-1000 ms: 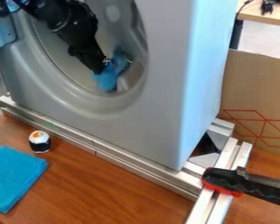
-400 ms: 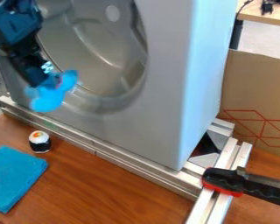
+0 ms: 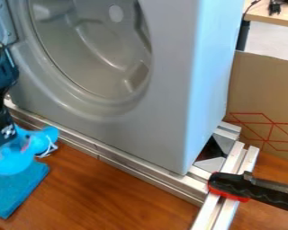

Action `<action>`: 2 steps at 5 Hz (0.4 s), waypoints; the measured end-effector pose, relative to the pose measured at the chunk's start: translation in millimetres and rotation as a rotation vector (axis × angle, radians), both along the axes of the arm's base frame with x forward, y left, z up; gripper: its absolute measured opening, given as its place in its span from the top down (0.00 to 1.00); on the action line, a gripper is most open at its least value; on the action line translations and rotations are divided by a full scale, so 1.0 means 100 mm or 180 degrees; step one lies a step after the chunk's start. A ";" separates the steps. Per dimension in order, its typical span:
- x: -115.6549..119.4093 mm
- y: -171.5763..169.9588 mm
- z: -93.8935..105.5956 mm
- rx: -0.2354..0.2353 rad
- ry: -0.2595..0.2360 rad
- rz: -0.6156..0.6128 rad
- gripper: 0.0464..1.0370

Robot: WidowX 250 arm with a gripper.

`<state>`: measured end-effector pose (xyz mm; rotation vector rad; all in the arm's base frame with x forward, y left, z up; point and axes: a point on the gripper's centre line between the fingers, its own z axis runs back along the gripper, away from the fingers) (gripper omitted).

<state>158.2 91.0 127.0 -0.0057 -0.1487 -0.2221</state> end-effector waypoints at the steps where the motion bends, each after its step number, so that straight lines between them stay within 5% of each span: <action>1: 0.09 0.02 -0.33 -0.0116 0.0151 -0.0474 0.93; 2: 0.20 0.04 -0.61 -0.0278 0.0235 -0.0674 0.93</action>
